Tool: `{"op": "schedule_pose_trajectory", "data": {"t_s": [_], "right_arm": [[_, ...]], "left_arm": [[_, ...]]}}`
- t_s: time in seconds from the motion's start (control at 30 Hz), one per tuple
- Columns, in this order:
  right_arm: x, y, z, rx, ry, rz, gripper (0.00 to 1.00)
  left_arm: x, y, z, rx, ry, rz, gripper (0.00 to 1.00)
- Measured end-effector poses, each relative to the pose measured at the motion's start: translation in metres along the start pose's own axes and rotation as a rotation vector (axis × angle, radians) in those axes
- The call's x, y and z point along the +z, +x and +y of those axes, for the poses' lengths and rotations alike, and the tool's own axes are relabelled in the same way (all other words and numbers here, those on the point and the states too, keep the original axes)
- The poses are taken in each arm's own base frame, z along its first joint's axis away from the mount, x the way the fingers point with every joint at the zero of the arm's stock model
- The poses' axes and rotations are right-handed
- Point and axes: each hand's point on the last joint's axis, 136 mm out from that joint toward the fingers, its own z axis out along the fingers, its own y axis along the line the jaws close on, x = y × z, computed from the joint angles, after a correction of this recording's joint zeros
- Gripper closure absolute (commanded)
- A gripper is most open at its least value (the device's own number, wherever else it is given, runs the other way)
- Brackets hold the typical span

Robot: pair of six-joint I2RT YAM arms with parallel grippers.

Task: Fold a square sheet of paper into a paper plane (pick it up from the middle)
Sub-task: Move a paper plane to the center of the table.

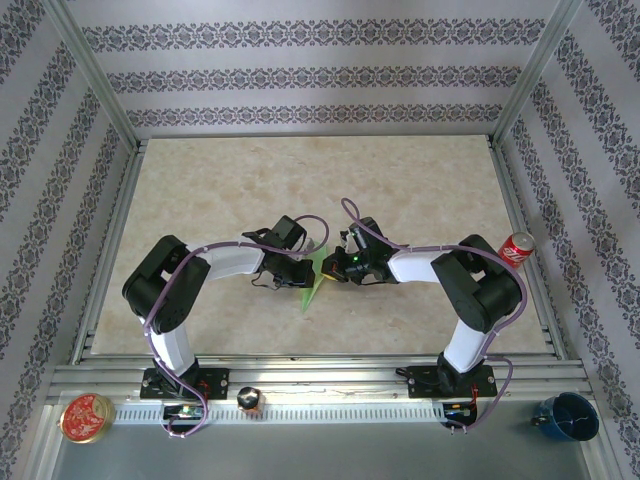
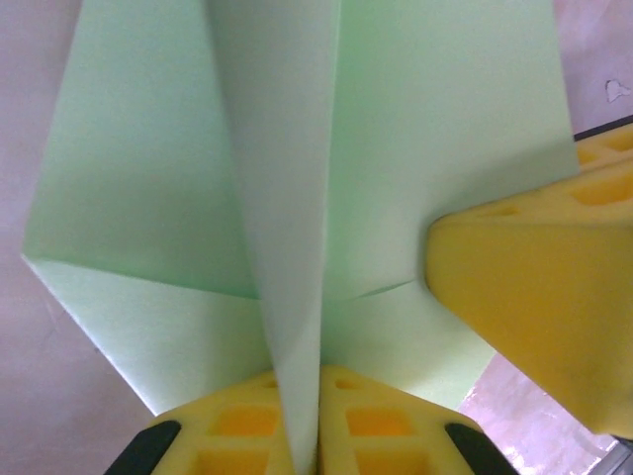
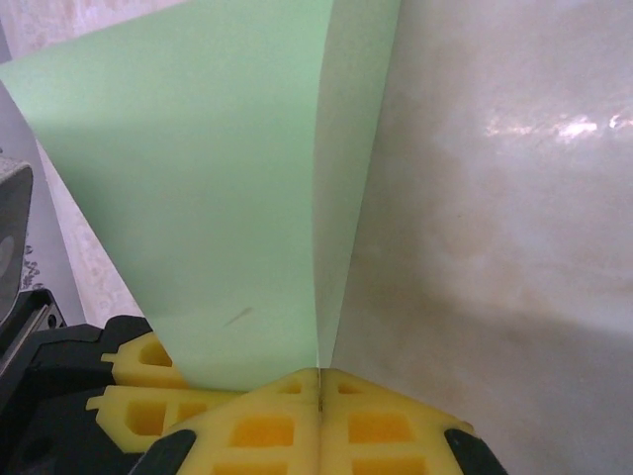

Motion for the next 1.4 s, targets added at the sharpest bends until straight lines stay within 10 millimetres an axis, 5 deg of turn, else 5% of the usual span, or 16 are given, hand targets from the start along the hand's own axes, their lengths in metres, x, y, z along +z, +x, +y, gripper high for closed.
{"op": "schedule_pose_trajectory", "data": {"t_s": [0.37, 0.67, 1.4], "right_arm": [[-0.022, -0.008, -0.013, 0.016, 0.027, -0.05, 0.63], [-0.058, -0.026, -0.028, 0.038, 0.062, -0.17, 0.6], [-0.059, -0.022, -0.036, 0.047, 0.086, -0.177, 0.59]], "left_arm": [[-0.004, -0.007, 0.007, 0.007, -0.076, -0.037, 0.99], [-0.022, -0.015, 0.029, -0.023, -0.235, -0.101, 0.99], [-0.041, -0.027, 0.046, -0.044, -0.395, -0.143, 0.98]]}}
